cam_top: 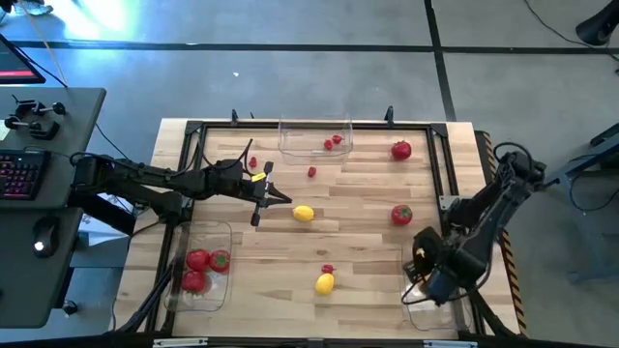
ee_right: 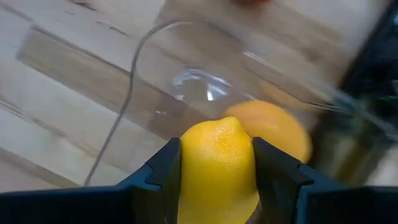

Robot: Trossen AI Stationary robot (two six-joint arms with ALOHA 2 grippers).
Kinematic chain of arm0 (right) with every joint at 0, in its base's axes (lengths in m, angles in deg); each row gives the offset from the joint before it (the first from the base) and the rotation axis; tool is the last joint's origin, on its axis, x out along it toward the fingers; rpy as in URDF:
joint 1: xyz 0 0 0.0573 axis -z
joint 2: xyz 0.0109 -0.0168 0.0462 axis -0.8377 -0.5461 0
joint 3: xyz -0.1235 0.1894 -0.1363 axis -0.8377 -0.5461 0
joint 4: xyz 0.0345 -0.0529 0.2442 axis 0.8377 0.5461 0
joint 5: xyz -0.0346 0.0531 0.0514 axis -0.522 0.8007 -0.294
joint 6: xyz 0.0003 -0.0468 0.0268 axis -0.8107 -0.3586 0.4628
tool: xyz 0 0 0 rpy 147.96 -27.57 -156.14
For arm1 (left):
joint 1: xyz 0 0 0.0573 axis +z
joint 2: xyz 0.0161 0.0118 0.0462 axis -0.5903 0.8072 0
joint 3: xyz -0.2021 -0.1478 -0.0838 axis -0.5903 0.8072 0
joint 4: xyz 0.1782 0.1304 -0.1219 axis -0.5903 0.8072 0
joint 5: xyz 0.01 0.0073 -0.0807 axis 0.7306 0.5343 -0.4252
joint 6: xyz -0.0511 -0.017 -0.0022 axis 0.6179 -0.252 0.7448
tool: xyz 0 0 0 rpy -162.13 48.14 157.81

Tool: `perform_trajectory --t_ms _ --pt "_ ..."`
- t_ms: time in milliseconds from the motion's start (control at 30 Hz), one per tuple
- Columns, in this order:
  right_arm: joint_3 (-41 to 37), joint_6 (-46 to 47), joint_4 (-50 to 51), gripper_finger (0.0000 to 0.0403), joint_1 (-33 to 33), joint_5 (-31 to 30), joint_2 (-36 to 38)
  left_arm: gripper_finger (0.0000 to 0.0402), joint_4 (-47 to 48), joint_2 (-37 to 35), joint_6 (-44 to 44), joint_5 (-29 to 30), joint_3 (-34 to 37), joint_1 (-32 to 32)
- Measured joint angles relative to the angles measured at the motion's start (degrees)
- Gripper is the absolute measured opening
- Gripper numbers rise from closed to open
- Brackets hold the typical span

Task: Sort produce into baskets
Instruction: Put the yellow lemon into the bottom right transparent bin, then put the red tomato in the bottom left transparent bin

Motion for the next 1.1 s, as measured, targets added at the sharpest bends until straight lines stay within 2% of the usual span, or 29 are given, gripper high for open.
perform_trajectory --t_ms 267,400,533,700,800,1100 --pt "-8.9 -1.1 -9.1 0.0144 3.5 -1.5 0.1 0.0003 0.0 0.0 0.0 0.0 0.0 0.0" --pt "-11.6 -4.6 -12.5 0.0146 6.2 -1.8 0.1 0.0003 0.0 0.0 0.0 0.0 0.0 0.0" --pt "-11.8 -9.1 -13.0 0.0172 8.3 -1.8 0.1 0.0003 0.0 0.0 0.0 0.0 0.0 0.0" --pt "-9.5 -13.6 -12.1 0.0234 10.0 -2.6 0.1 0.0003 -0.1 0.0 0.0 0.0 0.0 0.0" --pt "-6.5 -15.6 -8.9 0.0258 10.1 -4.0 0.1 0.0003 -0.1 0.0 0.0 0.0 0.0 0.0" --pt "7.7 -17.4 7.8 0.0265 9.8 -11.4 0.1 0.0003 0.0 0.0 0.1 0.0 0.0 0.0"
